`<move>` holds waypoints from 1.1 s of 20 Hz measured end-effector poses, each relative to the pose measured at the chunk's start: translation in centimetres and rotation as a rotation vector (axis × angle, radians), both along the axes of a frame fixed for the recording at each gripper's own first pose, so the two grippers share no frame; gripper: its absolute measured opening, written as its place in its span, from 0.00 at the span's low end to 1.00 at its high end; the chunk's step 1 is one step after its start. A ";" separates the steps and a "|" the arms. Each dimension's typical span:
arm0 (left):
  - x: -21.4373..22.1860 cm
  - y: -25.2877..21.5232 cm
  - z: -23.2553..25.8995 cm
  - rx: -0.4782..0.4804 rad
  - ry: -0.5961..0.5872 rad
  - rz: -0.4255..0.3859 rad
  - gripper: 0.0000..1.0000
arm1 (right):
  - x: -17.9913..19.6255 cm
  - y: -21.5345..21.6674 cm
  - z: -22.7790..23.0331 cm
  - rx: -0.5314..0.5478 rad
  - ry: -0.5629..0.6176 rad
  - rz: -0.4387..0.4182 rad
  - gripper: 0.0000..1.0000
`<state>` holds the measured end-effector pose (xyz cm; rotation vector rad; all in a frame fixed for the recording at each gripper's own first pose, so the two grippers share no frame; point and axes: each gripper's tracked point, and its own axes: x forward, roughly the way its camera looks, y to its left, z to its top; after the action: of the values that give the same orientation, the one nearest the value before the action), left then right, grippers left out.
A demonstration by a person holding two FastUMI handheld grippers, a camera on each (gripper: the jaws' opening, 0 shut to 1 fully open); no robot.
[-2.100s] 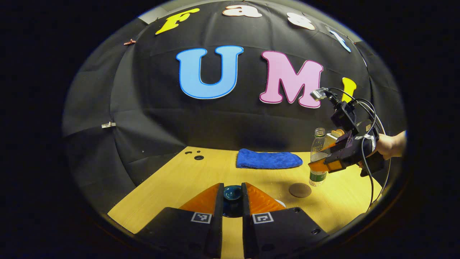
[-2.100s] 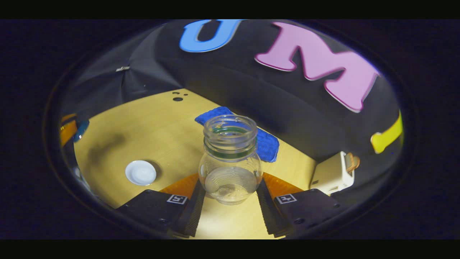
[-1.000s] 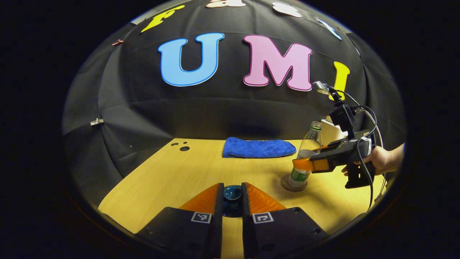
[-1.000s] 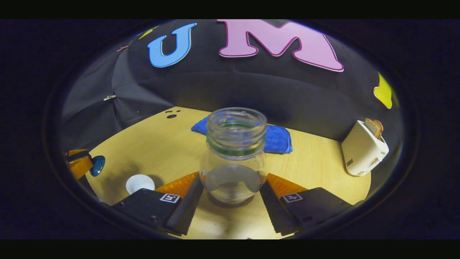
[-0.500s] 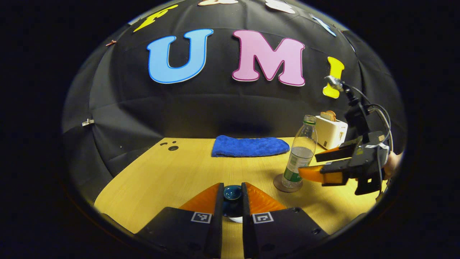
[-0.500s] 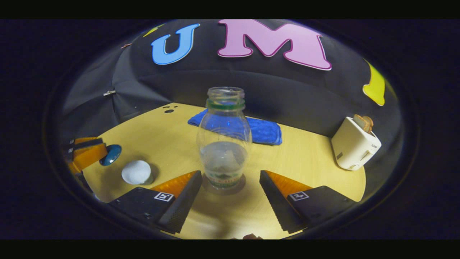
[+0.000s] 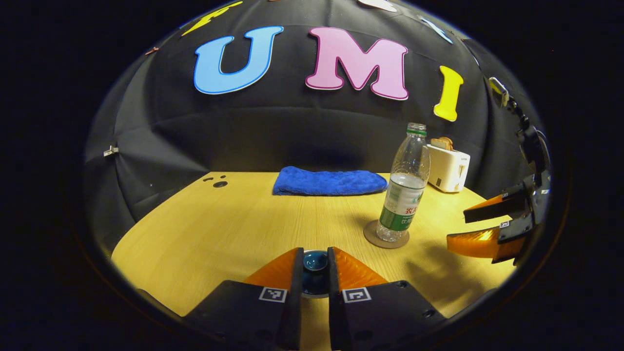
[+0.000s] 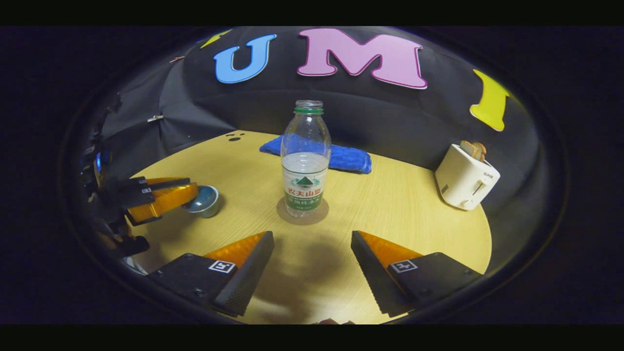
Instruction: Open the teacup lid with one hand, grasp the water bottle and pour water into the teacup with the other hand; after pouring, place the water bottle on the coaster and then close the teacup lid.
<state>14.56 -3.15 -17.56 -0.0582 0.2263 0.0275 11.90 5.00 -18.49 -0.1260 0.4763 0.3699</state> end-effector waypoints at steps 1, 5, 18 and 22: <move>0.1 0.0 -0.2 0.002 0.001 0.004 0.27 | 0.1 -0.4 0.2 -0.010 -0.009 -0.017 0.98; 0.5 -0.1 -0.3 0.021 -0.008 0.006 0.28 | -0.4 -0.2 0.3 0.009 0.004 -0.025 0.98; -4.0 0.7 6.3 0.114 -0.086 -0.030 0.98 | -2.8 -0.6 4.5 0.065 -0.037 -0.099 0.96; -9.2 0.7 11.5 0.100 -0.127 -0.041 0.98 | -5.1 -0.9 9.8 0.095 -0.117 -0.133 0.99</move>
<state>5.40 -2.41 -6.03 0.0444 0.0988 -0.0053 6.76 4.09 -8.70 -0.0233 0.3483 0.2526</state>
